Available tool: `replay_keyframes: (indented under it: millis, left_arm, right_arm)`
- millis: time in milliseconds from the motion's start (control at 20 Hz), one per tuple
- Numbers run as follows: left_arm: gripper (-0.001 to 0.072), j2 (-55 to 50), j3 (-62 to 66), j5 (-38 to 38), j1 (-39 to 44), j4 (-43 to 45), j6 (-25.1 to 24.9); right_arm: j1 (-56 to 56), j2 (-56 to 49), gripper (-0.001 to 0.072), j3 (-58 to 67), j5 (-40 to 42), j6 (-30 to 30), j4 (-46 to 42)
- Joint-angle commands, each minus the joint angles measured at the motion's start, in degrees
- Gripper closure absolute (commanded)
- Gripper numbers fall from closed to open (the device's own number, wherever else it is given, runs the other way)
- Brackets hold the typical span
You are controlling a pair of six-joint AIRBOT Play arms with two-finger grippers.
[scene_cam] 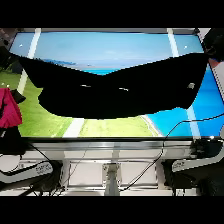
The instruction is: Fold the clothes and pants, and hang the long-sleeved shirts on hangers.
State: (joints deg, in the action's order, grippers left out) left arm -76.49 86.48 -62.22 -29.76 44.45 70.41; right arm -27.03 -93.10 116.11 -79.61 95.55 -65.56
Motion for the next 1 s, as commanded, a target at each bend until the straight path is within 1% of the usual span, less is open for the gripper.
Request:
replay_keyframes:
  millis: [0,100,250,450,550,600,650,700,850,950]
  left_arm:
    - [0.0704,0.7,0.0,4.0,0.0,9.0,4.3]
    - [0.0704,-0.1,0.0,4.1,0.0,12.2,5.7]
    - [0.0704,-2.2,-0.1,4.1,0.5,11.9,5.8]
    - [0.0704,-6.0,-0.1,4.4,2.6,9.4,6.3]
    - [0.0704,-9.0,-0.1,6.8,3.7,7.3,6.4]
    - [0.0704,-10.8,-0.1,8.8,4.0,6.2,7.9]
    - [0.0704,-12.5,-0.1,11.1,4.0,4.5,10.5]
    - [0.0705,-14.6,-0.1,14.2,4.0,1.7,11.8]
    - [0.0705,-20.3,-0.1,23.7,4.7,-11.1,11.9]
    - [0.0705,-23.8,0.0,30.9,6.8,-15.3,11.4]
  right_arm:
    - [-1.1,0.9,0.0699,0.0,1.6,2.9,-6.4]
    - [-2.9,0.9,0.0699,0.0,4.2,5.5,-6.9]
    - [-4.0,0.9,0.0699,-0.1,3.7,6.0,-6.8]
    - [-3.7,0.0,0.0699,-1.8,3.5,6.4,-6.5]
    - [-3.7,-2.1,0.0699,-1.9,4.4,9.0,-6.7]
    - [-3.9,-3.5,0.0699,-1.8,5.6,12.3,-6.7]
    - [-4.1,-5.0,0.0699,-1.8,7.5,15.7,-6.4]
    - [-4.1,-6.3,0.0699,-1.8,9.6,19.1,-6.2]
    - [-3.9,-10.4,0.07,-1.8,18.5,28.8,-1.5]
    - [-3.6,-13.2,0.0699,-1.8,23.5,33.7,1.5]
